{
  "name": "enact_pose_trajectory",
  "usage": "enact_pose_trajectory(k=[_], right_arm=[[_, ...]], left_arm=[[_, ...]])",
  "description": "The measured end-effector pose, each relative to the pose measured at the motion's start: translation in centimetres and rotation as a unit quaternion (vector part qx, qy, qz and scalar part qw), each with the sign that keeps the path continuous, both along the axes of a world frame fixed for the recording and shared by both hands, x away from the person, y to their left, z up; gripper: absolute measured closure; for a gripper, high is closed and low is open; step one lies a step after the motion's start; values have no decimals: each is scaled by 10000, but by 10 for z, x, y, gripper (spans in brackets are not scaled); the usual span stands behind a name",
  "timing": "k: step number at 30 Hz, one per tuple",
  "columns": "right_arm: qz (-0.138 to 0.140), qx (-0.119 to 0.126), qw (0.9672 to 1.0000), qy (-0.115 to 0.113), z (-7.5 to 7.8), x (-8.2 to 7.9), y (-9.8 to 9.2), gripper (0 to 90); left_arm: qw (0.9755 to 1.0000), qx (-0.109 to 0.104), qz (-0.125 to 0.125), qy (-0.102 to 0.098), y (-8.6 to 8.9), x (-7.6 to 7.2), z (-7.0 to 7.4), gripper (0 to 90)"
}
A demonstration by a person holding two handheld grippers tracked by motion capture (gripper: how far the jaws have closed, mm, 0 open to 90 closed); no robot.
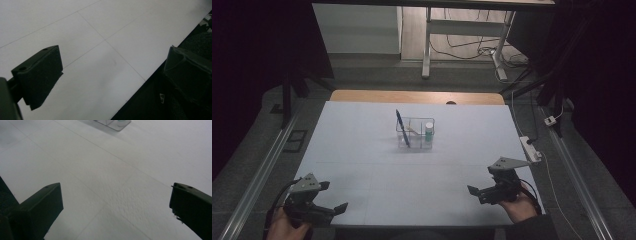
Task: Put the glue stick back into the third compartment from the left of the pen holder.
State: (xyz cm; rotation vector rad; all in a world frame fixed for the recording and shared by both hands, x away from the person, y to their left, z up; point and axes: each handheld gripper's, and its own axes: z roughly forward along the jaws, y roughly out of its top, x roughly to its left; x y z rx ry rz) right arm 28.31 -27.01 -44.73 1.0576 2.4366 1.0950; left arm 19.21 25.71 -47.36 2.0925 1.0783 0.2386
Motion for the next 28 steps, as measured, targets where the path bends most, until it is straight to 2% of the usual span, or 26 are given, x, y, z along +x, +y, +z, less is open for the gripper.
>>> enact_pose_trajectory(k=[7, 16, 28], right_arm=[[-304, -36, 9995, 72, -3, -19, -18, 0], [-533, -99, 9984, 167, -7, -36, -32, 0], [-694, -163, 9967, 382, -9, -46, -40, 0]], left_arm=[[10000, -4, 3, 0, 0, 0, 0, 21], [10000, -9, 20, 3, 0, 0, 0, 21], [10000, 4, 30, 18, -1, 1, 0, 18]])
